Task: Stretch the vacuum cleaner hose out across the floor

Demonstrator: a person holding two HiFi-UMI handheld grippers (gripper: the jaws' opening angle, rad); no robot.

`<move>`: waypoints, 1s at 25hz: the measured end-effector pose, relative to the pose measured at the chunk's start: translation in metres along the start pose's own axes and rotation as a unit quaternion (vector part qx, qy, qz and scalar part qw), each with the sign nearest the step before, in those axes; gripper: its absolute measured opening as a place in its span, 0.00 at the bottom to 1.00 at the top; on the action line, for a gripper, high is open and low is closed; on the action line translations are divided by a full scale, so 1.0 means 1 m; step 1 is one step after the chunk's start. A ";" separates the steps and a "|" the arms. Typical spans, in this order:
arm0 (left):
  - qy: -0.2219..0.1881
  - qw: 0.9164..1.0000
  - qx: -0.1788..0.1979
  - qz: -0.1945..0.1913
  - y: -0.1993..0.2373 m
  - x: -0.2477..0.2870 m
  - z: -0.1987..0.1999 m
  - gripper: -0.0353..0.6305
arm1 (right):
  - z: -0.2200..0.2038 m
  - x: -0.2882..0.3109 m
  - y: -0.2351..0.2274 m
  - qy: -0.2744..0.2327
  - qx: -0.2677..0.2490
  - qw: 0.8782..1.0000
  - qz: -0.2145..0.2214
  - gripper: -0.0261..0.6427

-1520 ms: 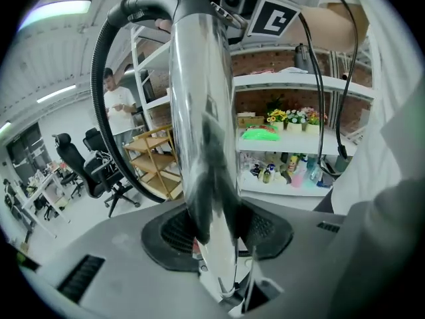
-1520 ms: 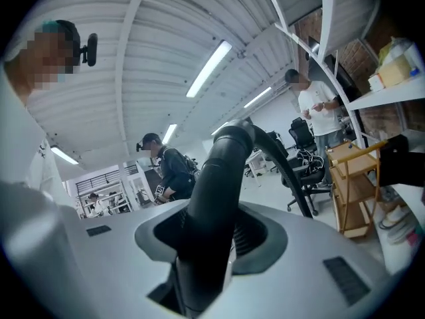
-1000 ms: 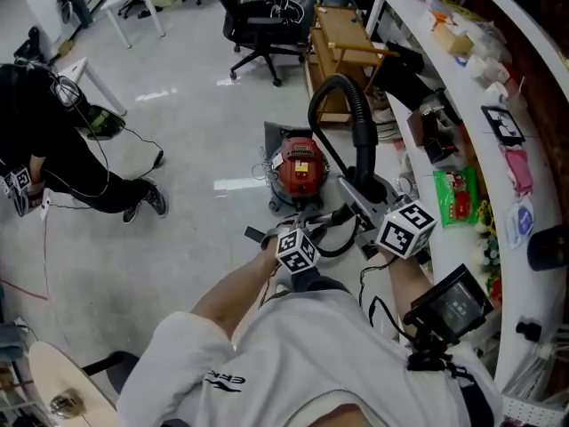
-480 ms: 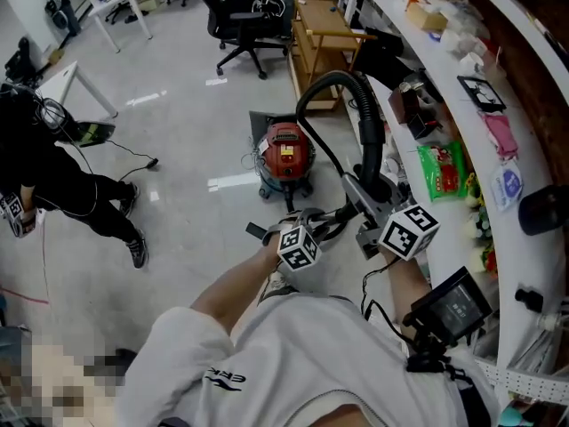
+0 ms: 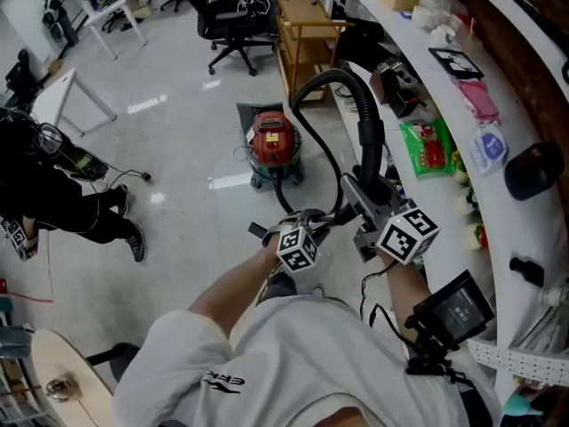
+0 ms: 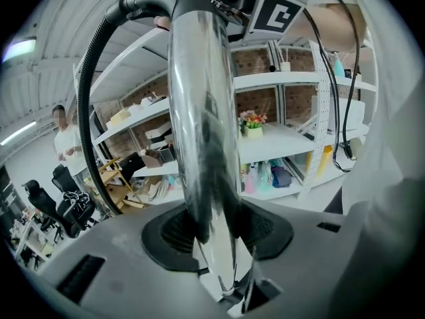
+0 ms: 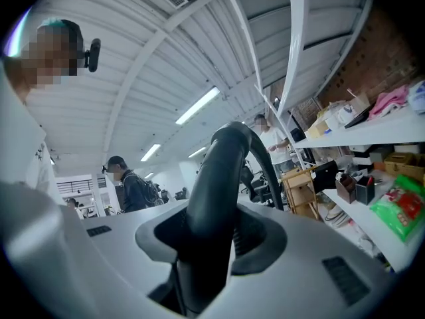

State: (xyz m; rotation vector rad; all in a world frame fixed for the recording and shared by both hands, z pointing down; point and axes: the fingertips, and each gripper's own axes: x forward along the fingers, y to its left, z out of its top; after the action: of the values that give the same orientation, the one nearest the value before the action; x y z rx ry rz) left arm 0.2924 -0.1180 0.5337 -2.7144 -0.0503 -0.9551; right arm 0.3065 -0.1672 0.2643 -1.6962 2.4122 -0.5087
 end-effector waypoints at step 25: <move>-0.029 0.990 0.084 -0.110 -0.190 -0.059 0.005 0.28 | -0.058 -0.162 0.095 -0.072 0.031 0.985 -0.151 0.26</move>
State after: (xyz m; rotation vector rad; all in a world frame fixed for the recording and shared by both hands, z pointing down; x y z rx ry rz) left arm 0.2270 0.0693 0.5380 -2.6173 -0.4308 -0.8854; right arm 0.2609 0.0244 0.2730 -2.0079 2.0302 -0.4745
